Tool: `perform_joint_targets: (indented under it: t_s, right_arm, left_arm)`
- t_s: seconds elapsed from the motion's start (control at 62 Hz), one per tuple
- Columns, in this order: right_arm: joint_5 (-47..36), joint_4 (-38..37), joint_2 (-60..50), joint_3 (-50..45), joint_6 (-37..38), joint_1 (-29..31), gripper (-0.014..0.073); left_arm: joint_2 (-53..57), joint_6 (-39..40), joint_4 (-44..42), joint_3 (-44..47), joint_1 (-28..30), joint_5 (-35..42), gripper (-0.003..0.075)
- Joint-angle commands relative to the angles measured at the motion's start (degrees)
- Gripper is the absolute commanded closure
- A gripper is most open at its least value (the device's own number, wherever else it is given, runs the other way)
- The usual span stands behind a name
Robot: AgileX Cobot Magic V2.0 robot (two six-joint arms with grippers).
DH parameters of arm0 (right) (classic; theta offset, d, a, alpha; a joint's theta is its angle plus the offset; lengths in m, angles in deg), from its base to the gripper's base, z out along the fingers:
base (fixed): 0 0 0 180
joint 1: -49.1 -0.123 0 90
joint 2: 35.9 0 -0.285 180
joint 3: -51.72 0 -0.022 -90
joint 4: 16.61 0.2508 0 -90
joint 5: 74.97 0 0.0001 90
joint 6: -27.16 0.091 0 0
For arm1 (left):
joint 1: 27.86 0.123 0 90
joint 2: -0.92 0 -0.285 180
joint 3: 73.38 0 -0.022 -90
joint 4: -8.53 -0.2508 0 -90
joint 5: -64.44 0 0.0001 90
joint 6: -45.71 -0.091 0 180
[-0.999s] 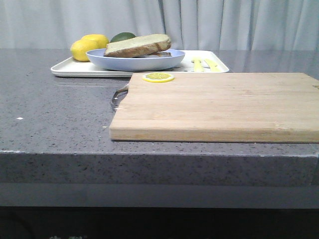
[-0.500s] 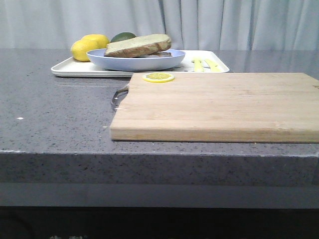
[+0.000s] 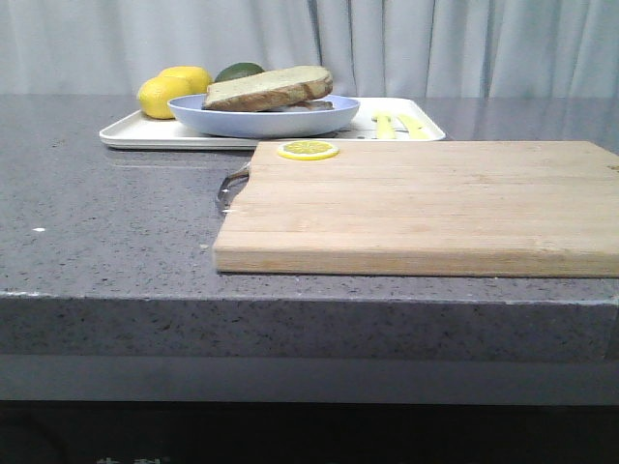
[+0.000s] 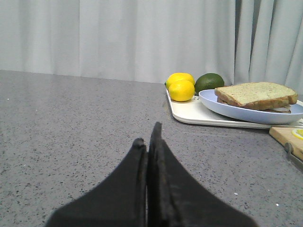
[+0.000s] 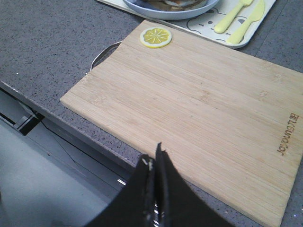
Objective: Place bread and move sandwich to tray
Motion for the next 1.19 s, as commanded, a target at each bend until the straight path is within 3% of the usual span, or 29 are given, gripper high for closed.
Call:
perform_joint_targets:
  t_s: [0.0,0.322,0.629,0.822,1.177]
  right_arm:
    - [-6.2,-0.8,-1.5,0.7,-0.3,1.4,0.0663]
    - [-29.8,-1.2,-18.8,-21.8,-1.0,12.4,0.0663]
    - [-42.2,0.8,-32.3,-40.8,-1.0,14.8,0.0663]
    - [-48.1,3.8,-34.8,-46.7,-1.0,15.8,0.0663]
    - [-47.7,4.1,-34.8,-46.7,-1.0,15.8,0.0663]
  left_arm:
    - [1.3,0.7,0.0,0.1,-0.3,5.0,0.0741]
    - [1.3,0.7,0.0,0.1,-0.3,5.0,0.0741]
    - [1.3,0.7,0.0,0.1,-0.3,5.0,0.0741]
    - [1.3,0.7,0.0,0.1,-0.3,5.0,0.0741]
    - [1.3,0.7,0.0,0.1,-0.3,5.0,0.0741]
